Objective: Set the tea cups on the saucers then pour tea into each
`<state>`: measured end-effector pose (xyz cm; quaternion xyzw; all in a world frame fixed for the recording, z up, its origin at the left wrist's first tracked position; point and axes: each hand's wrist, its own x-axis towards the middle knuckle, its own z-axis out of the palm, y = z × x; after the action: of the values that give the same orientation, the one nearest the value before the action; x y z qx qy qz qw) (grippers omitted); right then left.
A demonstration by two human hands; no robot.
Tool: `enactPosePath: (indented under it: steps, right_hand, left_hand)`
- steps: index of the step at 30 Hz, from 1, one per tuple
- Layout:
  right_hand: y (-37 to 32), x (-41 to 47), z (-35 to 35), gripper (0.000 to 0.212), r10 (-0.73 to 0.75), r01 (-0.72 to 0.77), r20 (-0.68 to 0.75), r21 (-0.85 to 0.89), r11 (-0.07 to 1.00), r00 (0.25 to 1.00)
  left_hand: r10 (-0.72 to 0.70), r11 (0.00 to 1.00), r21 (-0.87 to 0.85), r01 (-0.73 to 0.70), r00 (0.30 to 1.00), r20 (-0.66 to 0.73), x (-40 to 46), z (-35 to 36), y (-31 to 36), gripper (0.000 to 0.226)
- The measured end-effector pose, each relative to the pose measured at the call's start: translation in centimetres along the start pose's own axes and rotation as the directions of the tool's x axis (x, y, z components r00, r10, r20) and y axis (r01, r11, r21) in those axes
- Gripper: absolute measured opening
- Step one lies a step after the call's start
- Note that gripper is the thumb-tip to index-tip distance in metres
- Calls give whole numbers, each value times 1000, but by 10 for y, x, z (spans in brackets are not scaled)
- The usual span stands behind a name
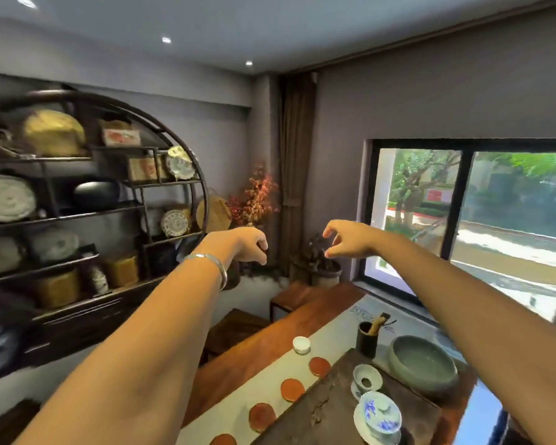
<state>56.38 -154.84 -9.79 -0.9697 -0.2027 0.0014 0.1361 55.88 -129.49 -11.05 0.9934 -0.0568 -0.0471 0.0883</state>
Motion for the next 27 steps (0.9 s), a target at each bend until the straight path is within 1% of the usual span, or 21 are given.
enactPosePath:
  steps: [3, 5, 7, 9, 11, 14, 16, 18, 23, 27]
  right_hand:
    - [-1, 57, 16, 51, -132, 132, 69, 3, 991, 989]
    - [-4, 84, 32, 50, -213, 213, 127, 20, 977, 969]
    - [-6, 104, 54, 50, -295, 292, 174, 39, 955, 940]
    - [-11, 117, 80, 51, -374, 371, 221, 57, 927, 901]
    - [-16, 122, 111, 50, -436, 425, 289, 101, 899, 852]
    - [-14, 121, 154, 50, -483, 472, 318, 117, 874, 816]
    - [-10, 117, 184, 50, -504, 494, 356, 125, 860, 787]
    - [-6, 111, 212, 51, -518, 503, 385, 148, 852, 764]
    - [9, 84, 258, 53, -526, 501, 410, 176, 847, 745]
    - [23, 51, 290, 55, -532, 502, 431, 191, 843, 729]
  left_hand:
    - [-147, 984, -106, 145, 989, -15, 11, 10, -28, 46]
    - [-246, 959, -151, 240, 969, -24, 7, 21, -44, 46]
    - [-317, 929, -219, 298, 947, -56, -1, 41, -54, 47]
    - [-385, 880, -323, 348, 921, -57, -14, 69, -60, 47]
    - [-455, 809, -414, 416, 890, 5, -33, 103, -63, 46]
    - [-536, 767, -405, 498, 844, 22, -57, 147, -66, 46]
    - [-569, 740, -416, 528, 822, 31, -74, 178, -64, 48]
    - [-586, 705, -445, 552, 807, 74, -90, 208, -59, 49]
    - [-627, 617, -551, 562, 774, 86, -127, 273, -43, 48]
    - [-660, 506, -670, 543, 744, 104, -160, 320, -30, 47]
